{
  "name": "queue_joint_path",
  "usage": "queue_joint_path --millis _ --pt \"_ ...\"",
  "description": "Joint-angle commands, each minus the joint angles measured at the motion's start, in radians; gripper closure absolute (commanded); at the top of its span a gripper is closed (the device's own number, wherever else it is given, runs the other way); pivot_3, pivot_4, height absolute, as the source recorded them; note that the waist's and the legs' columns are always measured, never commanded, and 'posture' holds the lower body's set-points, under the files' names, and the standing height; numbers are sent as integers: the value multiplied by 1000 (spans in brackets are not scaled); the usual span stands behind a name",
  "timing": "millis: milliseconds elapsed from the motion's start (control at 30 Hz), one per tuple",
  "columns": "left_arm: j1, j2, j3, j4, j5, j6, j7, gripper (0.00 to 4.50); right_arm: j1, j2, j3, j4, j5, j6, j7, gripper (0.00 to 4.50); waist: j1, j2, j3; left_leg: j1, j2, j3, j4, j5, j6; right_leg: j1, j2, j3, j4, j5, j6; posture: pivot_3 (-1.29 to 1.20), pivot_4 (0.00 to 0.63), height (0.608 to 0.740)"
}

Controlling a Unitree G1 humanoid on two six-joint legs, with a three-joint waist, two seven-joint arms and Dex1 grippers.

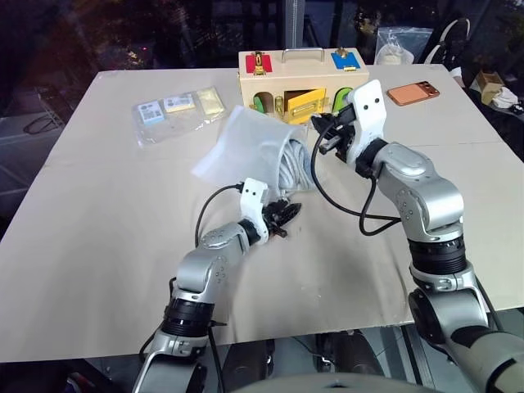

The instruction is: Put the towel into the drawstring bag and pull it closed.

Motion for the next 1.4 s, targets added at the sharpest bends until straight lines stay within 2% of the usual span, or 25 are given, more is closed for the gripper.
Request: queue_joint_path --millis 33,167,400,500,567,700,800,900,1000,1067,1133,1233,1267,1333,1400 --pt "3 22 5 -25 5 -22 -34 4340 -1 -4 -13 -36 0 -26 -7 4500 0 0 0 0 0 0 0 0 0 0 0 0 0 0 0 0 150 740" --pt "44 66 44 -82 -30 -31 -80 4441 -2 -9 -23 -30 -6 -40 -14 4500 -4 0 0 0 1 0 0 0 0 0 1 0 0 0 0 0 150 740" --pt "52 218 288 -211 -203 21 -144 4441 -44 -47 -78 -23 -7 -114 -16 4500 -1 1 0 -1 1 -1 0 0 0 -1 0 -1 0 0 0 0 150 740" --pt "-86 334 419 -164 -212 7 -110 4441 -114 -94 -127 -28 16 -147 6 4500 2 1 1 -1 0 -1 0 0 0 0 0 -1 0 0 0 0 150 740" --pt "-200 411 465 -109 -204 -14 -119 4441 -157 -131 -143 -41 33 -148 35 4500 5 0 2 -1 0 -2 2 0 0 0 0 -2 0 0 0 0 150 740" --pt "-414 526 505 29 -157 -77 -108 4441 -237 -208 -166 -42 53 -132 70 4500 0 0 2 -1 0 -1 2 2 -4 1 1 -1 -1 0 0 0 150 740" --pt "-526 570 516 143 -132 -139 -122 4441 -271 -253 -169 -42 65 -117 89 4500 0 0 2 -1 0 0 1 2 -4 0 0 -1 -2 0 1 0 150 740" --pt "-532 597 459 209 -63 -213 -165 4441 -257 -291 -161 -53 80 -85 115 4500 -2 0 2 -1 0 1 -1 2 -4 0 0 -1 -2 0 1 0 150 740" --pt "-550 573 459 228 -74 -216 -160 4441 -240 -323 -158 -104 122 -15 138 4500 0 0 2 -1 0 1 -2 2 -4 -1 0 -1 -2 0 1 0 150 740" --pt "-536 574 425 219 -41 -257 -178 4441 -203 -342 -115 -143 96 -50 162 4500 0 0 2 -1 0 1 -2 2 -4 -1 0 -1 -2 0 1 0 150 740" --pt "-560 560 431 249 -29 -285 -155 4441 -228 -313 -176 -152 156 -19 135 4500 0 0 2 -1 0 1 -1 2 -4 -1 0 -1 -1 0 1 0 150 740" --pt "-620 557 458 336 8 -346 -84 4441 -274 -338 -231 -124 165 -15 108 4500 0 -1 3 -1 0 1 0 2 -4 -1 0 -1 -1 0 1 0 150 740" --pt "-637 557 461 363 13 -348 -68 4441 -253 -359 -207 -139 152 -2 117 4500 0 -1 3 -1 0 1 0 2 -4 -1 0 -1 0 0 1 0 150 740" --pt "-645 556 448 392 55 -426 -50 4441 -221 -355 -228 -185 220 -86 206 4500 1 -2 3 -1 0 1 0 2 -4 -1 0 -1 -1 0 1 0 150 740" --pt "-662 547 460 417 53 -432 -29 4441 -302 -350 -288 -171 271 -53 164 4500 -1 -2 3 -1 0 1 -1 2 -4 -1 0 -1 -2 0 1 0 150 740"
